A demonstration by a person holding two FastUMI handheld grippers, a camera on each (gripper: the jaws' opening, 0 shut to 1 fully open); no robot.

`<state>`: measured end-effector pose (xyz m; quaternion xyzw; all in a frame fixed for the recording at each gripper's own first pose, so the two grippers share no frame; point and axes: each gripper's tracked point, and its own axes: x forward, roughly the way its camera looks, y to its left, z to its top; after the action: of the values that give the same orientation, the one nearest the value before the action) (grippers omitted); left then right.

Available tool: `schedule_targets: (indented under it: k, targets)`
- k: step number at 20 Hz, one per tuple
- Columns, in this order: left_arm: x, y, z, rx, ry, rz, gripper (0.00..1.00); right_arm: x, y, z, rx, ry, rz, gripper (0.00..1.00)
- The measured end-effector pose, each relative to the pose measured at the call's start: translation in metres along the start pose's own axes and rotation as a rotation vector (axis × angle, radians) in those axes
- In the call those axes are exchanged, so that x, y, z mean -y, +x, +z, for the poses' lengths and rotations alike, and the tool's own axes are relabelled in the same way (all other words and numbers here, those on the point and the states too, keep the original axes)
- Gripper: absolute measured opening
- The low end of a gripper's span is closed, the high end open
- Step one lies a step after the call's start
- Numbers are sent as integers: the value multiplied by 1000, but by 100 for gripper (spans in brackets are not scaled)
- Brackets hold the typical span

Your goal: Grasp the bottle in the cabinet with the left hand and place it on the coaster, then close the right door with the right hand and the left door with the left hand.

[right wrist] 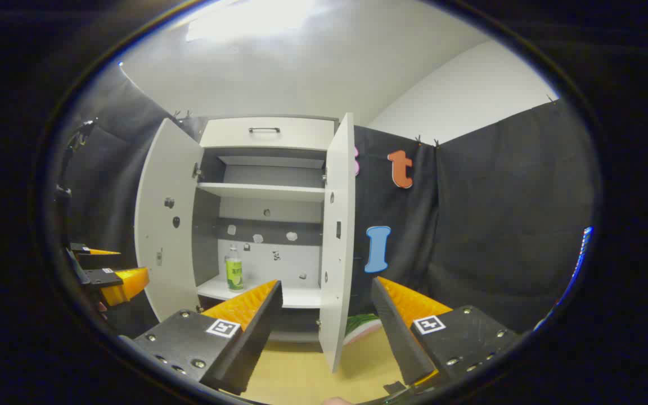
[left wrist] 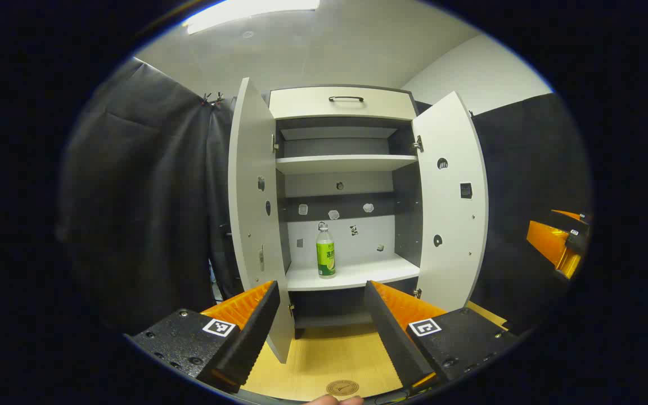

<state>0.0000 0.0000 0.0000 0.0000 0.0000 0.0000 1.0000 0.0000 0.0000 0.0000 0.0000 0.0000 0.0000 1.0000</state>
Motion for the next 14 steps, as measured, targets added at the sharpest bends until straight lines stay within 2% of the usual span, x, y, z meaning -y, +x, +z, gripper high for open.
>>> schedule_targets:
  k: [1,3,7,8,9,14]
  targets:
    - [-1,-1,-1,-1,2,10,93,-3,0,2,9,6,20,96]
    - [4,1,-2,-7,13,9,96,-5,2,5,14,16,45,96]
    - [11,16,1,-5,-6,2,96,-1,13,10,23,34,49,96]
    - [13,23,1,-6,-15,-2,96,-1,17,9,16,36,51,93]
    - [12,28,3,-2,-24,-4,96,2,21,7,11,34,45,96]
    - [11,59,5,9,-14,-8,96,-2,41,1,4,20,49,96]
